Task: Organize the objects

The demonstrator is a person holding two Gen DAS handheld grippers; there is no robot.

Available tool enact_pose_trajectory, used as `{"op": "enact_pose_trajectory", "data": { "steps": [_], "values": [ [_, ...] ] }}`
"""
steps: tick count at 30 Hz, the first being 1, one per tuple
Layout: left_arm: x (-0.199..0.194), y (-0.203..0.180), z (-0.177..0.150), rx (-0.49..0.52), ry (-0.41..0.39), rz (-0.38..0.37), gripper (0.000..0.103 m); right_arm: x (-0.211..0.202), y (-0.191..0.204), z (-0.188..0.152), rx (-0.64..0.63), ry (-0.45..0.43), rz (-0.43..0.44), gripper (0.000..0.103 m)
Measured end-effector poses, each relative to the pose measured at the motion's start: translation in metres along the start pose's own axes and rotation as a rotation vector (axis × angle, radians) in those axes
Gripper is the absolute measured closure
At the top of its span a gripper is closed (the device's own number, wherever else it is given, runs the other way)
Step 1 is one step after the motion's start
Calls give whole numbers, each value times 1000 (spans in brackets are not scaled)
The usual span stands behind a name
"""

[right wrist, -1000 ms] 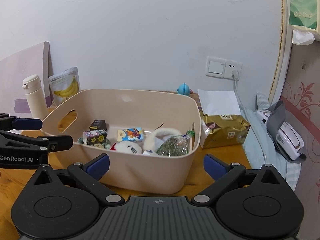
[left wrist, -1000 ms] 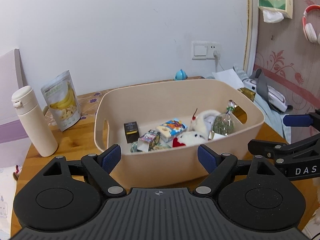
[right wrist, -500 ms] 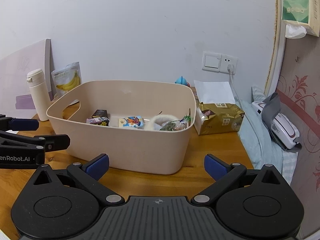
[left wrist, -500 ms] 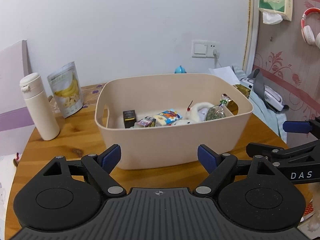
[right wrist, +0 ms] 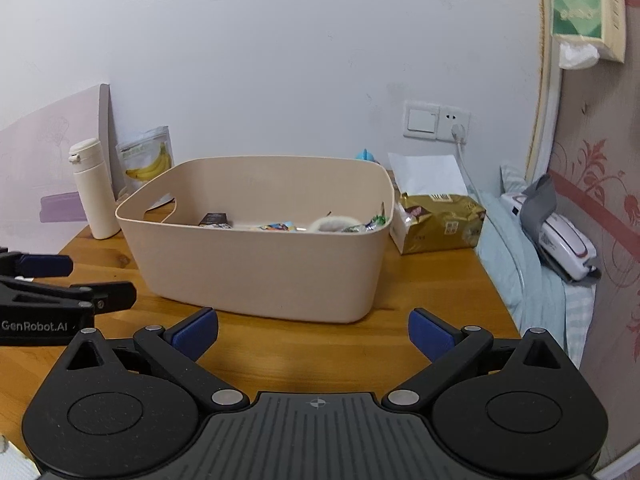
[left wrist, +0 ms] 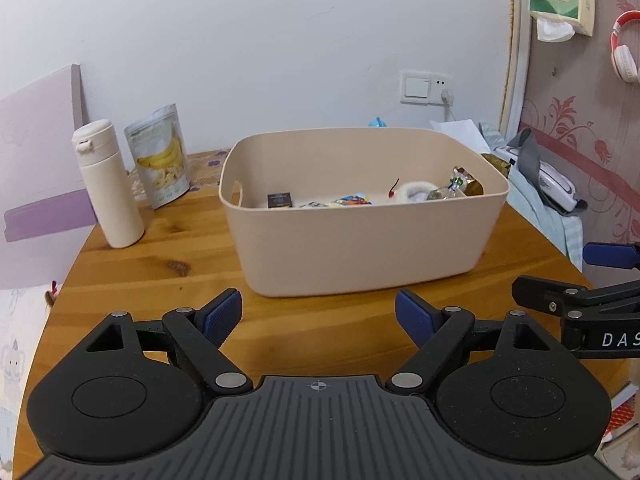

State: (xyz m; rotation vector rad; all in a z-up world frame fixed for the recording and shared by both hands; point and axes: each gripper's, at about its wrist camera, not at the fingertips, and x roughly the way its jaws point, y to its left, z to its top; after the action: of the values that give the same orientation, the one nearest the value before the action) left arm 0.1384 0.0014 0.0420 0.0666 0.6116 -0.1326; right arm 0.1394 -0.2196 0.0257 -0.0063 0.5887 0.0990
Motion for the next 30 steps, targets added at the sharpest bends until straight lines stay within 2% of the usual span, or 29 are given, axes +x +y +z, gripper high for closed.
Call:
{"op": "enact_pose_trajectory", "data": {
  "steps": [9,30],
  "values": [
    [-17,2,-11,-32,1,30,18,-15,-1,-14,16,-2,-4,0],
    [-54,0,-37,-29,-7,9,18,-58,17,-34,-12,-31,0,0]
  ]
}}
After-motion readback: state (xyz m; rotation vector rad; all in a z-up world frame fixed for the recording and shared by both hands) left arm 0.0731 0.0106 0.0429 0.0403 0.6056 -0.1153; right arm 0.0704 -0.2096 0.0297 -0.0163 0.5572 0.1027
